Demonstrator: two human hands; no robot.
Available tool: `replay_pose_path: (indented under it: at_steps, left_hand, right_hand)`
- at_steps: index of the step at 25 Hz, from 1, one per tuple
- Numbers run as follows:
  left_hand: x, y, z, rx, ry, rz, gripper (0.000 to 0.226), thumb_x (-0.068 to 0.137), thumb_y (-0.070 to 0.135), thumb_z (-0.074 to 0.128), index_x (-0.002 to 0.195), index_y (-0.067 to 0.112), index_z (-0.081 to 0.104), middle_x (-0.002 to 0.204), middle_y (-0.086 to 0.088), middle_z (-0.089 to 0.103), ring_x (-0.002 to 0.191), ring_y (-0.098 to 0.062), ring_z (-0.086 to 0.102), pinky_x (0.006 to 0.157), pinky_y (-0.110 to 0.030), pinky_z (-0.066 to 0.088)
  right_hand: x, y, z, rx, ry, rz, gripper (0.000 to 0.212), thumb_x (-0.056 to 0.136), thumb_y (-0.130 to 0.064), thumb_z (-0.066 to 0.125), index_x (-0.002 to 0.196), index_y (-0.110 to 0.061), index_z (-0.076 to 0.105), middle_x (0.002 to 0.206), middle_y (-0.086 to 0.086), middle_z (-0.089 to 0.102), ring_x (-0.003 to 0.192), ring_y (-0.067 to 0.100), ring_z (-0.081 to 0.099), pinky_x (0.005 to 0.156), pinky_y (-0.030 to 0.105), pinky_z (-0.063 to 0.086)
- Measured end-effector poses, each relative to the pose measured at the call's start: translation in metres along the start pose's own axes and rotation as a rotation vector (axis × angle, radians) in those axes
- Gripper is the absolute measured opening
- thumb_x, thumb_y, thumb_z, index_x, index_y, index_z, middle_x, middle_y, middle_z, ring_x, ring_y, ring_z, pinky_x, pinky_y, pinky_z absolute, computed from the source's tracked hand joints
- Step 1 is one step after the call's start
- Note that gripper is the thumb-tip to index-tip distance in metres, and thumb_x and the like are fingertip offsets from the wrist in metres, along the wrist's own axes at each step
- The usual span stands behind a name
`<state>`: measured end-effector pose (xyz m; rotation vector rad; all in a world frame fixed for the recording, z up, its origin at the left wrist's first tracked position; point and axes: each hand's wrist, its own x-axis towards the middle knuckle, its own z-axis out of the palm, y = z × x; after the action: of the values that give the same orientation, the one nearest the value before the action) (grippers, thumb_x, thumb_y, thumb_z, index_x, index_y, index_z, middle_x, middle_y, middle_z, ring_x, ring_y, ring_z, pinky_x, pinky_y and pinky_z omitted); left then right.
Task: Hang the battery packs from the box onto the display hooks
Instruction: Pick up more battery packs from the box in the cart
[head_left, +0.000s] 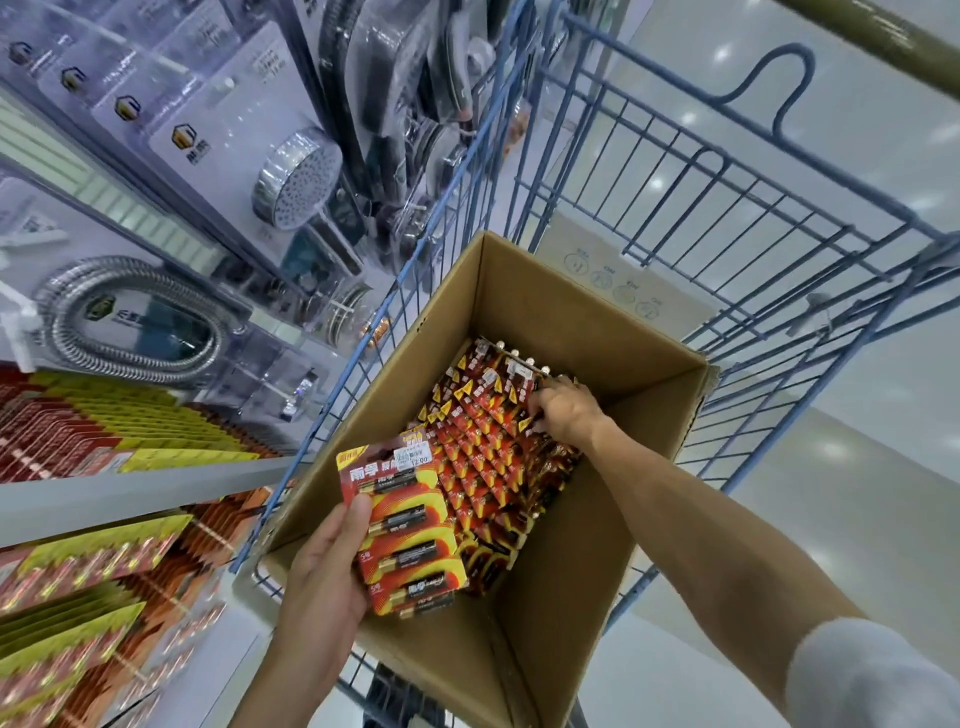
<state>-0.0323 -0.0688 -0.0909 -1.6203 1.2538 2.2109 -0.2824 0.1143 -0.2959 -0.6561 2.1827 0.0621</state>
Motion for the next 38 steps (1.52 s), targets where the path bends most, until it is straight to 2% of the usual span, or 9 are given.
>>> replay_pose_path:
  at_steps: [4, 9, 12, 14, 18, 21, 24, 31, 38]
  left_hand:
    - [-0.003, 0.005, -0.003, -0.031, 0.000, 0.026, 0.036, 0.090, 0.037, 0.061, 0.122, 0.023, 0.068, 0.110, -0.006, 0.080, 0.094, -0.022, 0.079, 0.075, -0.040, 0.063]
    - [0.002, 0.001, -0.010, -0.083, 0.074, 0.027, 0.042, 0.085, 0.038, 0.065, 0.123, 0.021, 0.069, 0.111, -0.009, 0.079, 0.094, -0.027, 0.079, 0.079, -0.045, 0.063]
    - [0.005, -0.002, -0.008, -0.110, 0.099, 0.019, 0.041, 0.083, 0.037, 0.066, 0.120, 0.020, 0.070, 0.109, -0.010, 0.080, 0.091, -0.028, 0.079, 0.085, -0.047, 0.058]
    - [0.008, -0.003, -0.006, -0.118, 0.105, 0.023, 0.036, 0.085, 0.036, 0.065, 0.118, 0.020, 0.071, 0.106, -0.009, 0.080, 0.089, -0.026, 0.079, 0.085, -0.046, 0.057]
    - [0.014, -0.005, -0.005, -0.100, 0.114, 0.026, 0.028, 0.090, 0.037, 0.063, 0.114, 0.024, 0.070, 0.102, -0.005, 0.081, 0.085, -0.021, 0.079, 0.080, -0.043, 0.056]
    - [0.015, -0.006, -0.004, -0.117, 0.120, 0.021, 0.027, 0.089, 0.037, 0.064, 0.112, 0.025, 0.070, 0.101, -0.005, 0.081, 0.084, -0.021, 0.079, 0.079, -0.042, 0.056]
    - [0.015, -0.006, -0.005, -0.123, 0.126, 0.017, 0.032, 0.088, 0.038, 0.065, 0.116, 0.023, 0.070, 0.103, -0.006, 0.081, 0.086, -0.022, 0.079, 0.081, -0.043, 0.057]
    - [0.012, -0.007, -0.012, -0.049, 0.030, 0.029, 0.041, 0.086, 0.031, 0.070, 0.125, 0.022, 0.069, 0.113, -0.010, 0.079, 0.097, -0.030, 0.078, 0.082, -0.046, 0.061]
    - [-0.007, 0.008, -0.019, -0.001, -0.090, 0.115, 0.044, 0.085, 0.021, 0.072, 0.129, 0.022, 0.068, 0.114, -0.011, 0.078, 0.098, -0.032, 0.077, 0.068, -0.039, 0.065]
  right_hand:
    - [-0.002, -0.034, -0.011, 0.158, -0.131, -0.158, 0.012, 0.095, -0.024, 0.071, 0.104, -0.031, 0.066, 0.111, -0.005, 0.065, 0.108, 0.020, 0.060, 0.091, 0.035, 0.049]
    - [0.021, -0.063, -0.010, 0.513, -0.002, -0.161, 0.013, 0.092, -0.023, 0.076, 0.098, -0.029, 0.067, 0.112, -0.003, 0.067, 0.106, 0.019, 0.063, 0.095, 0.038, 0.051]
    - [0.028, -0.070, 0.006, 0.952, 0.154, 0.058, 0.037, 0.087, -0.026, 0.082, 0.117, -0.014, 0.064, 0.105, 0.002, 0.066, 0.091, 0.016, 0.063, 0.078, 0.028, 0.050]
    - [0.024, -0.069, 0.015, 1.144, 0.171, 0.187, 0.058, 0.081, -0.029, 0.087, 0.128, -0.011, 0.059, 0.113, 0.003, 0.065, 0.100, 0.018, 0.064, 0.087, 0.030, 0.053]
    - [0.003, -0.057, 0.026, 1.106, 0.122, 0.141, 0.097, 0.068, -0.007, 0.093, 0.150, -0.015, 0.042, 0.146, 0.004, 0.051, 0.137, 0.023, 0.049, 0.112, 0.044, 0.047]
    - [-0.018, -0.063, 0.045, 0.927, 0.272, 0.186, 0.094, 0.075, -0.006, 0.088, 0.154, -0.020, 0.038, 0.155, 0.001, 0.043, 0.144, 0.021, 0.041, 0.119, 0.045, 0.040]
    - [-0.032, -0.070, 0.068, 0.838, 0.324, 0.328, 0.083, 0.080, -0.016, 0.086, 0.150, -0.017, 0.041, 0.150, 0.004, 0.047, 0.142, 0.026, 0.043, 0.119, 0.044, 0.039]
    - [-0.027, -0.072, 0.071, 0.604, 0.272, 0.436, 0.096, 0.071, -0.037, 0.093, 0.146, -0.013, 0.040, 0.145, 0.011, 0.050, 0.137, 0.032, 0.047, 0.116, 0.050, 0.039]
    - [-0.076, -0.094, 0.044, 1.021, 0.369, 0.256, 0.075, 0.076, -0.032, 0.088, 0.131, -0.029, 0.038, 0.124, -0.004, 0.059, 0.118, 0.020, 0.059, 0.106, 0.044, 0.050]
